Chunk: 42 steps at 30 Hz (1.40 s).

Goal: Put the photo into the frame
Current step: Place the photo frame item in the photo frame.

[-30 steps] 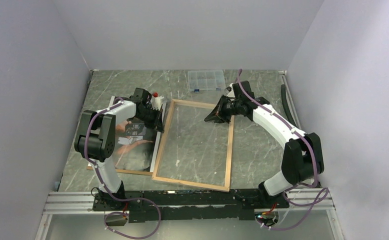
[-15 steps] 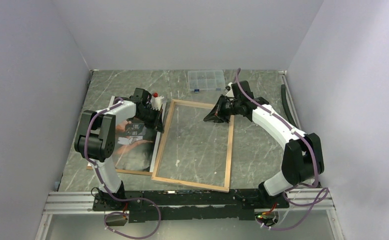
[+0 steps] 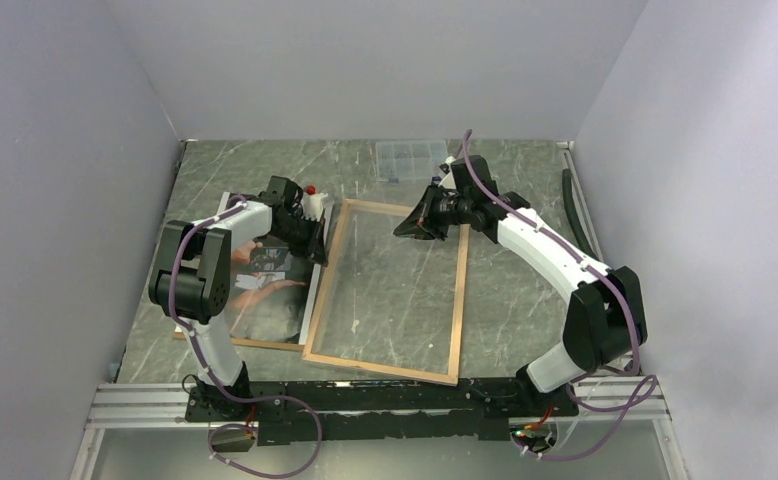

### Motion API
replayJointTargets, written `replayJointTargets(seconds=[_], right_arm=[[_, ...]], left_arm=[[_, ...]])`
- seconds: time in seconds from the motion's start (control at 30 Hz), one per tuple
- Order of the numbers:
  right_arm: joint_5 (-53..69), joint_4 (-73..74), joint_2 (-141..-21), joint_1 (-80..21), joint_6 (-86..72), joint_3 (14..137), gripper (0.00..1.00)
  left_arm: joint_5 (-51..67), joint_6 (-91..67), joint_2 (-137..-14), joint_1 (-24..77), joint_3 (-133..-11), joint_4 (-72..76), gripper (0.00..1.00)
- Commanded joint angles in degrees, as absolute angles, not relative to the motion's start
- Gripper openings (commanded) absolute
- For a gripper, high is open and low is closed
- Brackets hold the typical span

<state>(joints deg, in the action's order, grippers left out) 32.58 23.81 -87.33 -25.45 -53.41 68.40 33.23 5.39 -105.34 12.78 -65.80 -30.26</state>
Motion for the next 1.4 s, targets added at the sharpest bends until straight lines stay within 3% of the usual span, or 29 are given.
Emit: replayJointTargets(seconds=[0.0,0.5,1.37], right_arm=[[33.2,25.0,-88.4,-28.3,-54.1,69.3,0.0],[32.0,31.7,-88.5,-23.6,-47.6,66.7,0.0],[30.2,27.9,-95.6,-22.6,-44.3,64.5,0.01]], left_arm=[[32.8,7.3,-106.0,13.5,-63.9,-32.4,0.03],[32.7,7.5,-105.5,13.5,-63.9,-32.6,0.03],[32.9,7.7,-105.6,13.5,-63.8,-32.7,0.03]])
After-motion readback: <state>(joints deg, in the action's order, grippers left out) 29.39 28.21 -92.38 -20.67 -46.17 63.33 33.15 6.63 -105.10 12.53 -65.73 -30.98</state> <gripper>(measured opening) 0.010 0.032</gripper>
